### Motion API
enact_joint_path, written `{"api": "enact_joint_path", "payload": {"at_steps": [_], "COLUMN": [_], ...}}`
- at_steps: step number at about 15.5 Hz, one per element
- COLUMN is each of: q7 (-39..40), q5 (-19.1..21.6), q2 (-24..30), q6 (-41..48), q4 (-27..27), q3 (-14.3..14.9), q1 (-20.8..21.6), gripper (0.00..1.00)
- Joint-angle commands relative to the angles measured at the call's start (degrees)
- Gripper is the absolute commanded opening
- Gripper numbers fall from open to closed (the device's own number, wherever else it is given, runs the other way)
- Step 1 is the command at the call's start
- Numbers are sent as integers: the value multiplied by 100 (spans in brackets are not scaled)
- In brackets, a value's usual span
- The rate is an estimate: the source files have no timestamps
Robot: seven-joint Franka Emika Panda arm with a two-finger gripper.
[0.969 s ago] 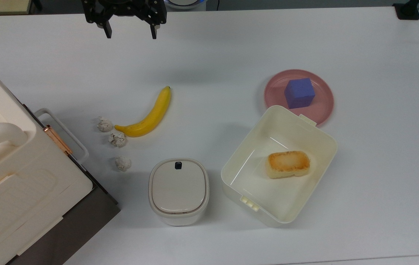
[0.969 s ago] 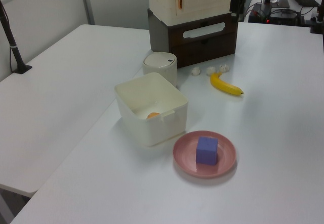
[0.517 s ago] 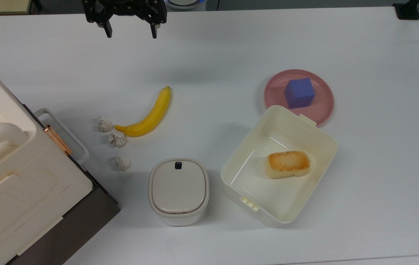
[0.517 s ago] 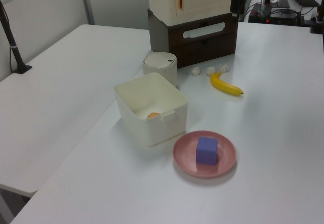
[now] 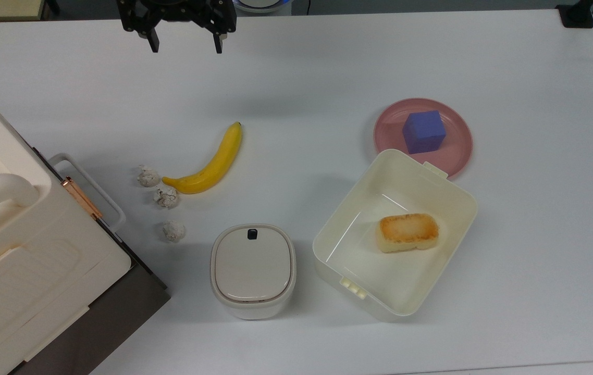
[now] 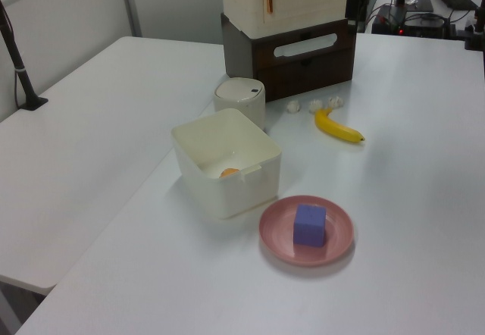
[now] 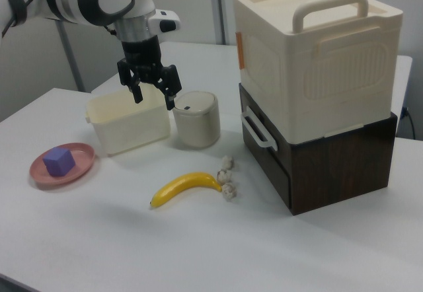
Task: Put the cube on the table
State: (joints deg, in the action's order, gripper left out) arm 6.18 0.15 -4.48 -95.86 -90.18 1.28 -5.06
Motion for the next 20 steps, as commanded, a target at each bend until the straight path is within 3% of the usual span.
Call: {"api": "enact_joint_path", "payload": {"at_steps": [1, 20], "q7": [-90, -64], "q5": [82, 73], "q2": [149, 131], "q6": [208, 349], "q4": [-52, -61], "q3": [31, -13], "q1": [22, 66], "gripper": [100, 100]}}
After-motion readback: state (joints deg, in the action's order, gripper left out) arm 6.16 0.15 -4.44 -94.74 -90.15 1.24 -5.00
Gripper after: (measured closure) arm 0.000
